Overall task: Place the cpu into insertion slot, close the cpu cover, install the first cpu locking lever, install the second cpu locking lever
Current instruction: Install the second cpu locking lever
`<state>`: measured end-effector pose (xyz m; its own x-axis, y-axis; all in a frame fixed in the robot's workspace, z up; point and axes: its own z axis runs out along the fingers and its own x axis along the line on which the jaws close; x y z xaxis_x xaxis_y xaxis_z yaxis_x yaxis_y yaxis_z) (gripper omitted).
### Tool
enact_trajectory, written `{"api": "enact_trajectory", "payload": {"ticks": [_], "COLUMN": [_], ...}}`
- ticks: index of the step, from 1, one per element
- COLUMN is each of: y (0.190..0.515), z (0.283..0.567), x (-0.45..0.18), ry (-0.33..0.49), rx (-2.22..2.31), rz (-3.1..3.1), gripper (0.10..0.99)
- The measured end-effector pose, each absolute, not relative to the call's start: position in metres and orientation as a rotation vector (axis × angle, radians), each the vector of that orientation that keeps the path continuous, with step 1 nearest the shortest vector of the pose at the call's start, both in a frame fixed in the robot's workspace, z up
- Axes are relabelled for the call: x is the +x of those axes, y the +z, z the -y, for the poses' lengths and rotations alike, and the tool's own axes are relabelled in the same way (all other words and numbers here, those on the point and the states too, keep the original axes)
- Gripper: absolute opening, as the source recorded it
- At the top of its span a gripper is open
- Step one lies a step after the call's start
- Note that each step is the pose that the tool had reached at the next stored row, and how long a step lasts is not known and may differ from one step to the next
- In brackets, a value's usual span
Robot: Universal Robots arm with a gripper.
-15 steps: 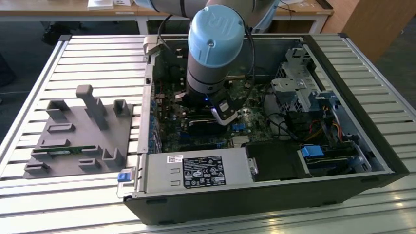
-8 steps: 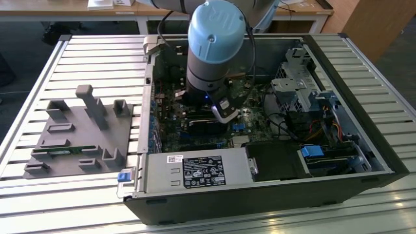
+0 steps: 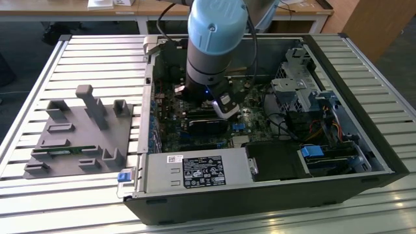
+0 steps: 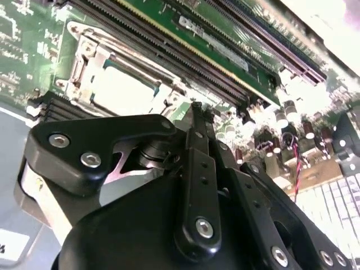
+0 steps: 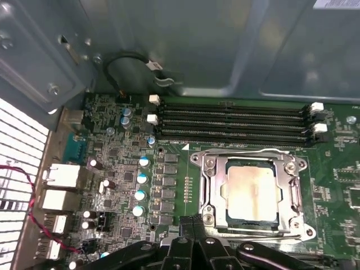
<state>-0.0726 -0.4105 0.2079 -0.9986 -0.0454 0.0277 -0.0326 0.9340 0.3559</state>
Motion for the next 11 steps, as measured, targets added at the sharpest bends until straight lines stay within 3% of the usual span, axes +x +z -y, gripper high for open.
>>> {"api": "enact_trajectory", "payload": {"ticks": [11], "y": [0.221], "z": [0.410], "x": [-0.073], "ry": [-0.562], "rx": [0.062], "rz": [3.054], "gripper": [0.106]}}
